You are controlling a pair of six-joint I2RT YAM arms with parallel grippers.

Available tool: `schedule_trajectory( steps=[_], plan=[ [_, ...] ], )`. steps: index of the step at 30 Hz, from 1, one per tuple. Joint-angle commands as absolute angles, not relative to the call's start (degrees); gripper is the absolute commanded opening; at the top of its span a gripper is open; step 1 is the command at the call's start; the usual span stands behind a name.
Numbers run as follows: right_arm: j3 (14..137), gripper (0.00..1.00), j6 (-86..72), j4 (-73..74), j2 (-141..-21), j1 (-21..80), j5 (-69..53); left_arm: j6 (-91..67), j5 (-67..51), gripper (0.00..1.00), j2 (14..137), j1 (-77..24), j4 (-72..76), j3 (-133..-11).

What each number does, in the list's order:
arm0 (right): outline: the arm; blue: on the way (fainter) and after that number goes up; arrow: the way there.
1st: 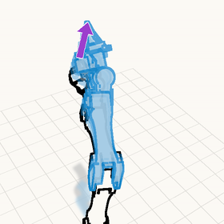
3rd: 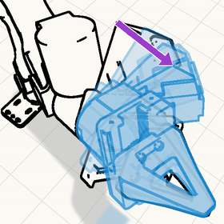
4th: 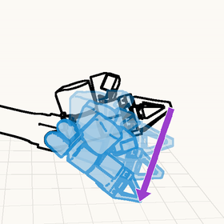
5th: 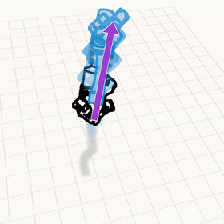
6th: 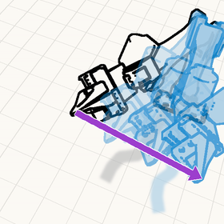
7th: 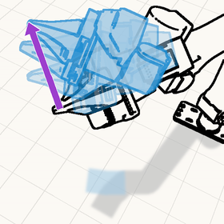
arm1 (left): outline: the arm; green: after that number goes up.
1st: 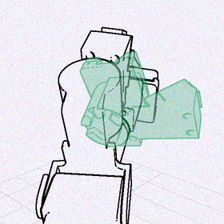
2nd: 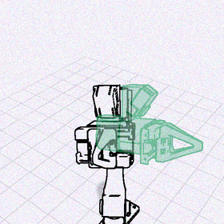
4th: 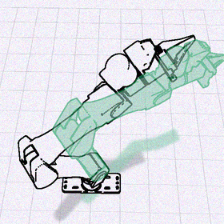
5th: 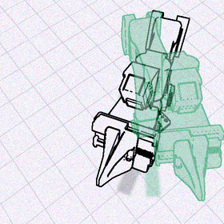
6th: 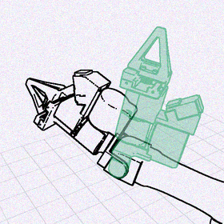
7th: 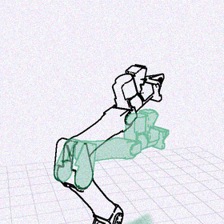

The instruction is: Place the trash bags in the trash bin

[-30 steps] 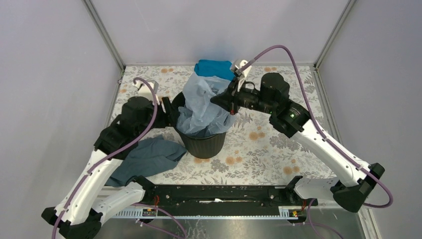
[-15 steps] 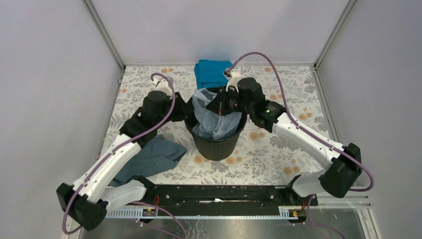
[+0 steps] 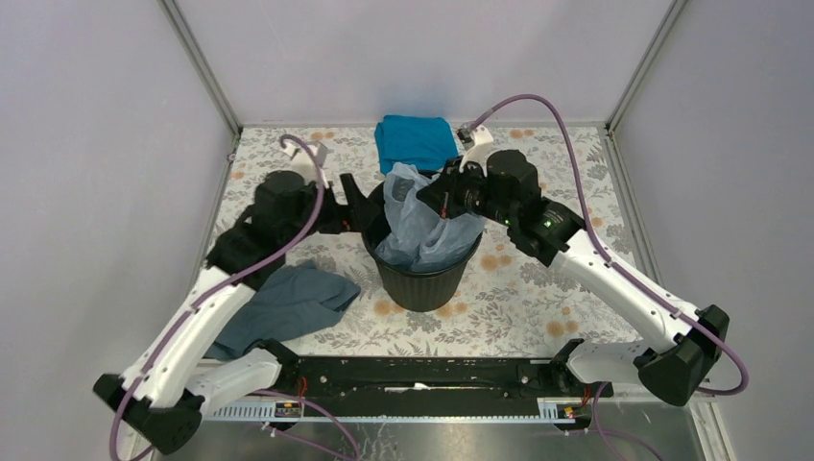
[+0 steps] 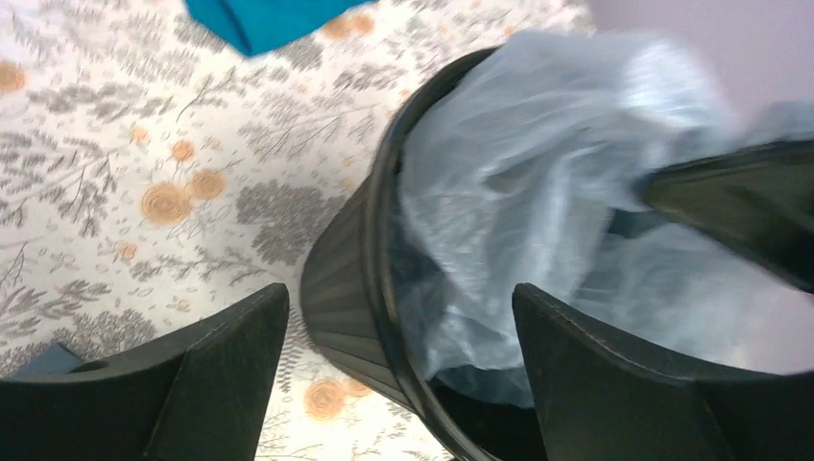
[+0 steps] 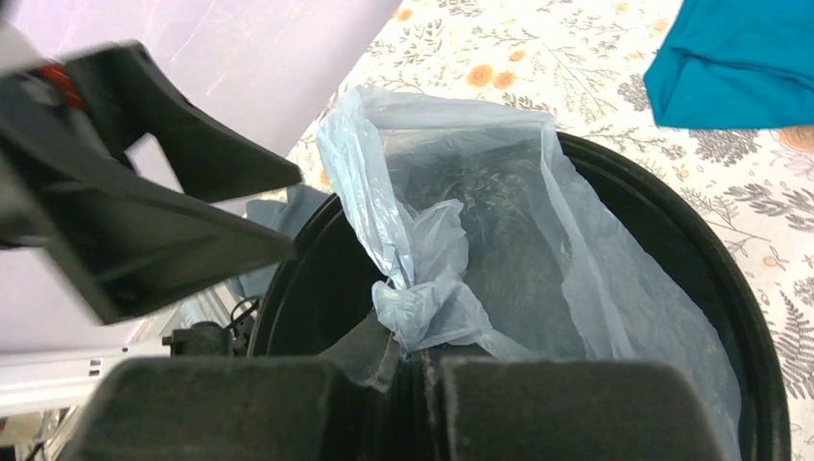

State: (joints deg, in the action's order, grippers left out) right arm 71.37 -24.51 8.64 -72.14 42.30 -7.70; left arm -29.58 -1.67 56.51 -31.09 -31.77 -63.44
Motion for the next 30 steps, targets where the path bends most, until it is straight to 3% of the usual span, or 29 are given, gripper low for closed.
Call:
schedule_trajectory(
  steps=[1,7,12,22,27,30],
  plan=[
    [71.5,0.00,-18.9,5.9,-72.4,42.2,-15.1,-26.5,-8.4,0.95,52.5,-31.2,-36.2,-74.1],
    [72.5,0.00,-18.0,4.9,-73.7,42.2,-20.7,-37.6,-27.3,0.99,58.1,-31.3,-26.4,-76.6],
    [71.6,0.00,-18.7,3.9,-73.4,42.3,-21.7,-44.8,-24.2,0.85,61.9,-31.5,-19.9,-75.8],
    [70.8,0.00,-18.6,2.6,-72.9,42.3,-20.4,-51.2,-13.8,0.74,63.5,-33.6,-18.2,-73.7],
    [70.7,0.00,-18.6,1.7,-73.2,42.4,-21.4,-51.5,-14.1,0.59,67.0,-34.7,-17.6,-75.2],
    [70.7,0.00,-18.7,2.1,-72.5,42.6,-21.0,-49.8,-12.9,0.45,67.7,-34.8,-18.1,-75.7]
  ],
)
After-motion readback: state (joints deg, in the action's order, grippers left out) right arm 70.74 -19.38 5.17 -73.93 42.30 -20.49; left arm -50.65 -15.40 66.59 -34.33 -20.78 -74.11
